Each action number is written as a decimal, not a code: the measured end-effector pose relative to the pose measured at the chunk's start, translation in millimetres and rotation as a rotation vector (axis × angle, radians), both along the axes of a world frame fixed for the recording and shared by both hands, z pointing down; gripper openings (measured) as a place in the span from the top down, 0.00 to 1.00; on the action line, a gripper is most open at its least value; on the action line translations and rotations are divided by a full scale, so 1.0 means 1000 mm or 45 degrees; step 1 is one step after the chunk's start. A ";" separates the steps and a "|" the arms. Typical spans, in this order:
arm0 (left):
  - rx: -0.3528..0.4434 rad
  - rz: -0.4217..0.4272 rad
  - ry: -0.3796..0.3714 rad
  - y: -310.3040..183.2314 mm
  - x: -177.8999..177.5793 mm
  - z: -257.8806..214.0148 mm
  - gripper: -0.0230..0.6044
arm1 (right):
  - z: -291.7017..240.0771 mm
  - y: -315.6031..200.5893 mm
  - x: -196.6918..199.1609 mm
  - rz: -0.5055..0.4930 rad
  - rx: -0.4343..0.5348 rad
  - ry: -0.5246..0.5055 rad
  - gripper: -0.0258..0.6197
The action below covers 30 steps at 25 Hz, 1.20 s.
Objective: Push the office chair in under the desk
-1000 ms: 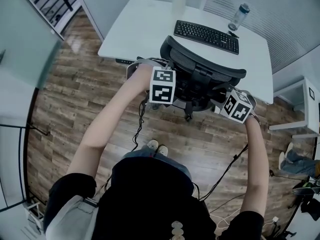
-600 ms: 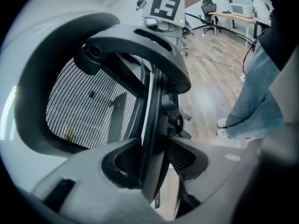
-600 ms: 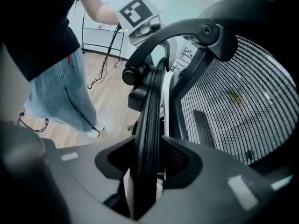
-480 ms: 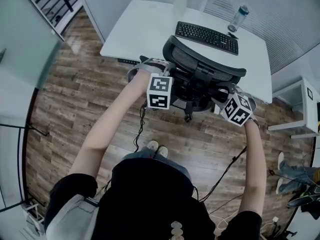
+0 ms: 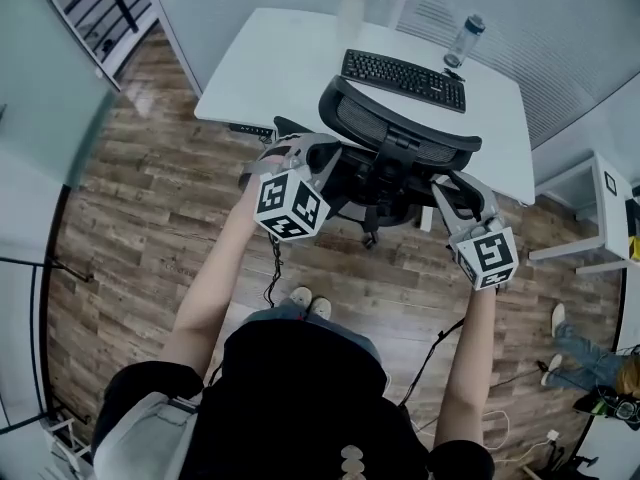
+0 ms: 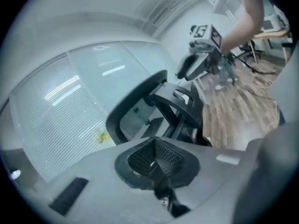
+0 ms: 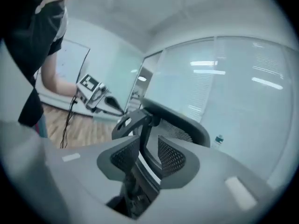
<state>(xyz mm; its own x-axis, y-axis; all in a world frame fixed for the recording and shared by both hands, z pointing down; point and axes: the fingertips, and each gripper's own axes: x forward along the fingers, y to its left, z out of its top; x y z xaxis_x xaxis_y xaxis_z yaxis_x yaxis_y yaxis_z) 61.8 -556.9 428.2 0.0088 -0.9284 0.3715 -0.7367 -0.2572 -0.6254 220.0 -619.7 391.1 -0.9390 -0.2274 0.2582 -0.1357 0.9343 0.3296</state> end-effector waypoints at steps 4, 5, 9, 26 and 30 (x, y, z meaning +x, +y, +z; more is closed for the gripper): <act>0.299 -0.100 0.327 0.004 -0.003 -0.036 0.95 | -0.024 -0.004 0.015 0.219 -0.137 -0.381 0.79; 0.366 -0.119 0.393 0.005 -0.004 -0.042 0.95 | -0.025 -0.004 0.018 0.270 -0.152 -0.440 0.80; 0.548 -0.178 0.563 0.012 -0.009 -0.057 0.95 | -0.023 -0.007 0.035 0.466 -0.213 -0.613 0.82; 0.605 -0.203 0.725 0.028 0.003 -0.038 0.95 | 0.003 0.002 0.066 0.710 -0.227 -0.697 0.95; 0.606 -0.205 0.721 0.027 0.004 -0.036 0.95 | 0.003 0.002 0.064 0.706 -0.229 -0.707 0.95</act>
<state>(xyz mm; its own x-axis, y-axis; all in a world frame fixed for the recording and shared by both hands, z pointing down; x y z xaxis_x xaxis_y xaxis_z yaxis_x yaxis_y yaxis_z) 65.8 -529.9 391.7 -0.0701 -0.9934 -0.0911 -0.9840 0.0839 -0.1569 284.3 -617.6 394.2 -0.7037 -0.6972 -0.1364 -0.6950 0.7155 -0.0716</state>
